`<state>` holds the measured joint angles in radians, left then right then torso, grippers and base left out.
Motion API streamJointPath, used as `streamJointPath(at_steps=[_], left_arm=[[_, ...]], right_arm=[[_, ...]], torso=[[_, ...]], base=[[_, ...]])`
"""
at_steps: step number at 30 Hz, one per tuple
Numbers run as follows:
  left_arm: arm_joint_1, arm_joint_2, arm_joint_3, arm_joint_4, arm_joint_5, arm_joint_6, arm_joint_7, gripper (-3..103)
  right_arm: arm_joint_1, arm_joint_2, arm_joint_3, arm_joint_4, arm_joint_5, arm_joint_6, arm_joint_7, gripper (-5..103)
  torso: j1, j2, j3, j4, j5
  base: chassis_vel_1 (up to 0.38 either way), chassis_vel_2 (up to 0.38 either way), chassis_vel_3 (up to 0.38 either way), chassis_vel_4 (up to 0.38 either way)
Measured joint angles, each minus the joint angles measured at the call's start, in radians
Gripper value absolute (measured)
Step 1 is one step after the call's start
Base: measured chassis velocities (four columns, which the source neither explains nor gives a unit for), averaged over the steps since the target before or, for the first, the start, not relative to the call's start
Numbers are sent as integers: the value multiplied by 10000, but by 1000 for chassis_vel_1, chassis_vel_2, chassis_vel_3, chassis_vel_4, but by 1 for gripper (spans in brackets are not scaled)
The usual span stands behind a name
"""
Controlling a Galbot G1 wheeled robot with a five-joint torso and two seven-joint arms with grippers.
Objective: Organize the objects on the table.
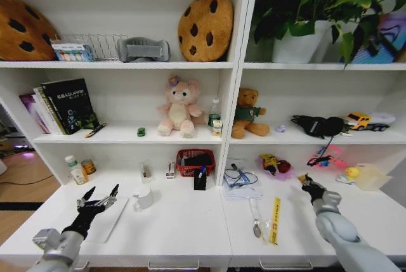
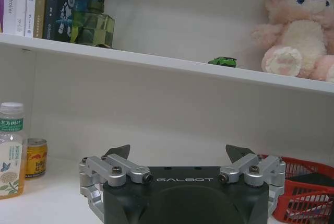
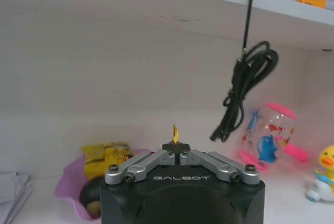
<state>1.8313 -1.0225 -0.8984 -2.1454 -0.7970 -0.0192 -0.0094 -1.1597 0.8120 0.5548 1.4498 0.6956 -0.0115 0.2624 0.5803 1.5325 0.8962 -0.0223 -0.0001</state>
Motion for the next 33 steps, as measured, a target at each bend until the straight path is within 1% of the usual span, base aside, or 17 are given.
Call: streamJointPath(at_steps=[1, 4, 6, 7, 16, 17, 18, 20, 21, 23, 24, 25, 27, 28, 30, 32, 33], left_arm=[[0, 0, 0, 0, 0, 0, 0, 100], [-1, 1, 0, 0, 0, 0, 0, 100], [-1, 0, 0, 0, 0, 0, 0, 100], [0, 1, 0, 0, 0, 0, 0, 100], [0, 1, 0, 0, 1, 0, 0, 100], [0, 0, 0, 0, 0, 0, 0, 100], [0, 1, 0, 1, 0, 0, 0, 100], [0, 0, 0, 0, 0, 0, 0, 100], [0, 0, 0, 0, 0, 0, 0, 100], [0, 0, 0, 0, 0, 0, 0, 100], [0, 1, 0, 0, 0, 0, 0, 100], [0, 1, 0, 0, 0, 0, 0, 100], [-1, 0, 0, 0, 0, 0, 0, 100], [0, 1, 0, 0, 0, 0, 0, 100], [-1, 0, 0, 0, 0, 0, 0, 100], [0, 1, 1, 0, 0, 0, -1, 100], [0, 1, 1, 0, 0, 0, -1, 100]], right_arm=[[0, 0, 0, 0, 0, 0, 0, 0], [1248, 31, -648, -876, -12, -45, -116, 0], [1465, 53, -798, -1072, -18, -46, -154, 0], [1943, 132, -1193, -1574, -109, -23, -231, 0], [3329, 516, -2357, -3066, -414, 237, -331, -1], [3544, 570, -2476, -3274, -495, 291, -333, 4], [3773, 642, -2587, -3511, -652, 423, -315, 14], [3841, 674, -2616, -3567, -731, 494, -293, 14], [3836, 693, -2618, -3524, -787, 525, -258, 25], [3743, 694, -2579, -3381, -809, 525, -238, 25], [3036, 598, -2260, -2552, -815, 430, -122, 41], [2562, 503, -2027, -1954, -767, 338, -49, 53], [2192, 442, -1840, -1485, -743, 274, 12, 53], [1628, 378, -1553, -848, -725, 208, 90, 64], [1177, 348, -1312, -401, -725, 163, 142, 64], [-63, 329, -701, 720, -824, 110, 196, 75], [-63, 329, -701, 720, -824, 110, 196, 75]], torso=[[0, 0, 0, 0, 0], [0, 0, 0, -4, 0], [0, 0, 0, -4, -3], [0, 1, 0, -4, 0], [1, 0, 0, -4, 1], [0, 0, 0, -3, 1], [0, 0, 0, -2, 1], [1, 0, 0, -2, -1], [1, 0, 0, -2, 0], [1, 0, 0, -3, 0], [0, 0, -1, -3, 2], [1, 0, -1, -4, 3], [1, 0, -2, -3, 0], [0, 1, -2, -3, -2], [0, 2, -3, -2, 1], [0, 2, -3, -4, 2], [0, 2, -3, -4, 2]], base=[[0, 0, 0, 0], [0, 0, 0, 0], [0, 0, 0, 0], [0, 0, 0, 0], [0, 0, 0, 0], [0, 0, 0, 0], [0, 0, 0, 0], [0, 0, 0, 0], [0, 0, 0, 0], [0, 0, 0, 0], [0, 0, 0, 0], [0, 0, 0, 0], [0, 0, 0, 0], [0, 0, 0, 0], [0, 0, 0, 0], [0, 0, 0, 0], [0, 0, 0, 0]])
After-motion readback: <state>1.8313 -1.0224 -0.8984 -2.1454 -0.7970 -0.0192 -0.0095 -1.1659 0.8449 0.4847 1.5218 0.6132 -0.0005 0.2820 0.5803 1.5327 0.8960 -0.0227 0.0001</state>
